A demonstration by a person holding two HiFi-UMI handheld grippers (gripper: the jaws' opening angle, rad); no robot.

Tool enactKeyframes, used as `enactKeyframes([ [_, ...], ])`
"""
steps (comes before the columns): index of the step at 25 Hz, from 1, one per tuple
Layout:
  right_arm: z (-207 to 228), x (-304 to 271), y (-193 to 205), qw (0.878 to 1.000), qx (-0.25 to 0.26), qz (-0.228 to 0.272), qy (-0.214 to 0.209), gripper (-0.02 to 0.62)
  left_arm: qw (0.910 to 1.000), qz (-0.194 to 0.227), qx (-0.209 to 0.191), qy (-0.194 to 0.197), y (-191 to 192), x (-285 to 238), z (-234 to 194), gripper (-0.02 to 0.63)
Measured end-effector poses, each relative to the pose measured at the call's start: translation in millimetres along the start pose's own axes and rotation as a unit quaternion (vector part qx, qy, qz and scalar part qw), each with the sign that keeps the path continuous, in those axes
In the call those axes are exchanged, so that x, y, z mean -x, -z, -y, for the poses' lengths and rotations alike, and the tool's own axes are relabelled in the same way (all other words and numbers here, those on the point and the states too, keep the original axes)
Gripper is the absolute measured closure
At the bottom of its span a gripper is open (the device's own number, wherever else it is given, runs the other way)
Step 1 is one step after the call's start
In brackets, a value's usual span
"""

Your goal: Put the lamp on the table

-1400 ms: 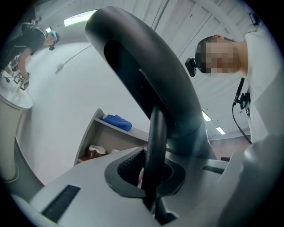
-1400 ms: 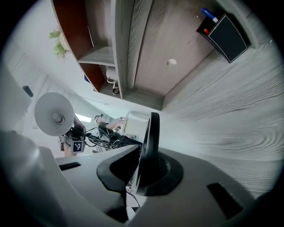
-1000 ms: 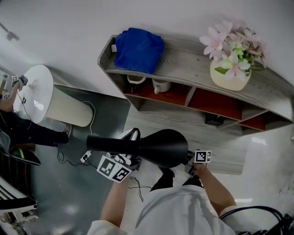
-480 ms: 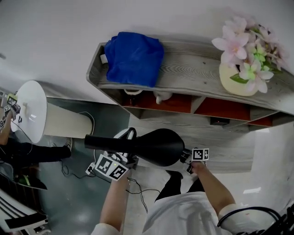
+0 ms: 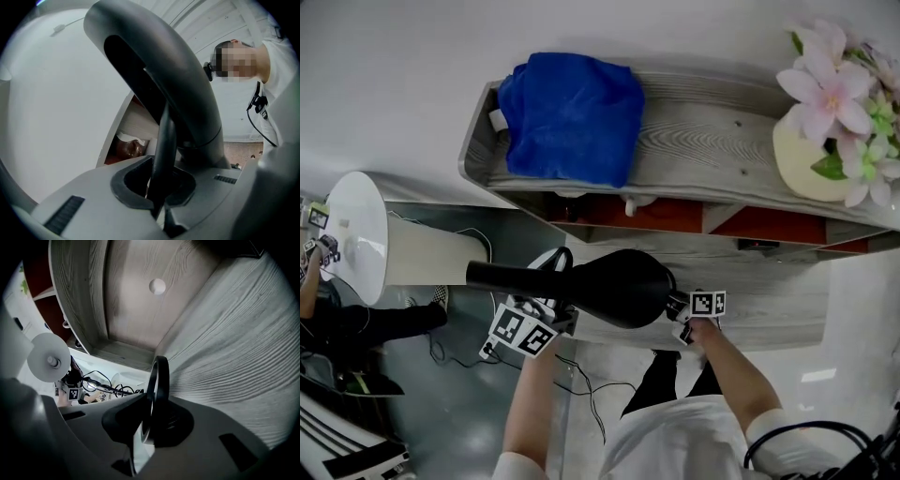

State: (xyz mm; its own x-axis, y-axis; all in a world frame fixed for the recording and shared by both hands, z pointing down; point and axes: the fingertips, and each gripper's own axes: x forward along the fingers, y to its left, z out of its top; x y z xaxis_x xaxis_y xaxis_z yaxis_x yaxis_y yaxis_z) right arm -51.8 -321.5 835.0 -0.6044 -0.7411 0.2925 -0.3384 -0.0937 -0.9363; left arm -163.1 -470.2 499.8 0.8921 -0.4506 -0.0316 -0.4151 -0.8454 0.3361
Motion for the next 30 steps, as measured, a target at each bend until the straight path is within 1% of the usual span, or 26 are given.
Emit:
enactKeyframes([
  [8, 10, -15, -6, 1.0, -0.002, 0.004, 0.014, 0.557, 0.9999, -0.011, -0.002, -0.001, 8, -7, -16, 0.598],
  [12, 13, -16, -10, 1.0, -0.004, 0.012, 0.016, 0.557, 0.9999, -0.013, -0.002, 0.006, 9, -10, -17, 0.598],
  [15, 15, -18, -9, 1.0, 0.009, 0.0, 0.024, 0.556, 1.0, -0.009, 0.002, 0.002, 7, -13, -19, 0.598],
  [19, 21, -17, 0, 0.998, 0.024, -0.028, 0.043, 0.554, 0.9997, 0.004, 0.025, -0.009, 6, -12, -20, 0.598],
  [23, 25, -17, 0, 0.998, 0.02, -0.026, 0.056, 0.543, 0.9996, 0.006, 0.024, -0.012, 6, -12, -16, 0.598],
  [30, 24, -20, -2, 0.997, 0.025, -0.024, 0.07, 0.479, 0.9995, 0.007, 0.023, -0.019, 7, -9, -15, 0.598],
])
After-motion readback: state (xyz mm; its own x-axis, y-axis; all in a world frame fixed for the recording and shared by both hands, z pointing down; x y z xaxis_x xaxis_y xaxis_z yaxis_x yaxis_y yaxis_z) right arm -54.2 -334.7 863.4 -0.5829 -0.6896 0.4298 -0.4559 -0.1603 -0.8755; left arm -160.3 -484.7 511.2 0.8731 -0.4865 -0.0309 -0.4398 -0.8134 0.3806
